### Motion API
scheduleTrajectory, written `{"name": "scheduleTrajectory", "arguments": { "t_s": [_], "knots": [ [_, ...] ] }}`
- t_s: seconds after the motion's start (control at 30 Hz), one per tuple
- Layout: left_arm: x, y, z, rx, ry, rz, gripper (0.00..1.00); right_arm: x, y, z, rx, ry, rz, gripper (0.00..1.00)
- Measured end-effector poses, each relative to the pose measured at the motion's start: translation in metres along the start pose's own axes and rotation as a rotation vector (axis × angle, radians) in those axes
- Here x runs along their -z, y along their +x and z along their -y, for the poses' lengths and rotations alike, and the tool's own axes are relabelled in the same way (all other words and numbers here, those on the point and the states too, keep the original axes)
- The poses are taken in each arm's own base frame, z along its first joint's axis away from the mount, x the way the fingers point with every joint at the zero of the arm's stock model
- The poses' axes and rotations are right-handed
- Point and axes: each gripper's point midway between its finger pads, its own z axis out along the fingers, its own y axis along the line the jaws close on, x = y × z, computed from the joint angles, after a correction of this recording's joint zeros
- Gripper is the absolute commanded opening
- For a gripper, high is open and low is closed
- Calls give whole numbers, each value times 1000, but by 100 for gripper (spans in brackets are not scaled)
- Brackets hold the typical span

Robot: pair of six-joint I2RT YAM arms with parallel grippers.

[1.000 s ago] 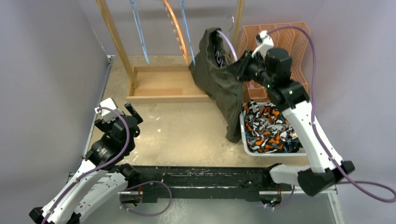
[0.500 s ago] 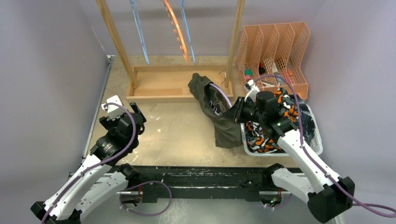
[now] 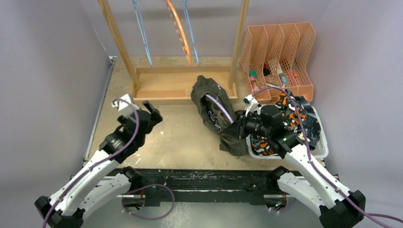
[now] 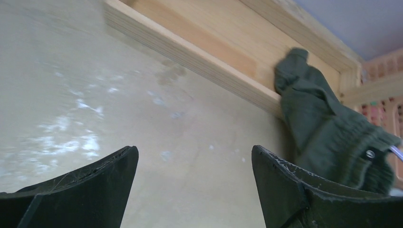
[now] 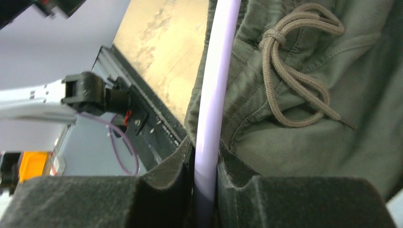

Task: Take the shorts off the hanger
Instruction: Pick up the hanger from the clothes rod, then remove the shorts from the hanger.

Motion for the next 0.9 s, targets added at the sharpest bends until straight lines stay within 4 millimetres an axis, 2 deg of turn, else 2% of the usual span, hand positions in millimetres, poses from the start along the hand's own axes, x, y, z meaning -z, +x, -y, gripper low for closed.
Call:
{"name": "scheduleTrajectory", "arguments": {
  "t_s": [0.13,0.2,0.27,0.37,0.5,0.6,0.7,0.8,0.9],
  "knots": [
    [-13,34,39,-8,98,-147,88,4,5,-16,40,-81,-28,0],
    [-19,51,53,-29,123,-222,88,5,5,-21,57,-104,-37,0],
    [-20,59,63,-33,147,-266,88,6,6,-23,73,-119,-46,0],
    [-15,55,77,14,207,-274,87,7,11,-28,93,-162,-78,0],
    [0,36,101,157,358,-228,82,9,18,-39,99,-234,-114,0],
    [8,36,116,201,442,-245,77,12,19,-47,109,-280,-124,0],
    [8,49,133,183,493,-317,74,15,20,-53,116,-314,-132,0],
    [4,75,149,127,516,-436,71,16,21,-56,124,-337,-137,0],
    [5,88,156,96,538,-504,68,15,22,-55,127,-336,-142,0]
  ]
}}
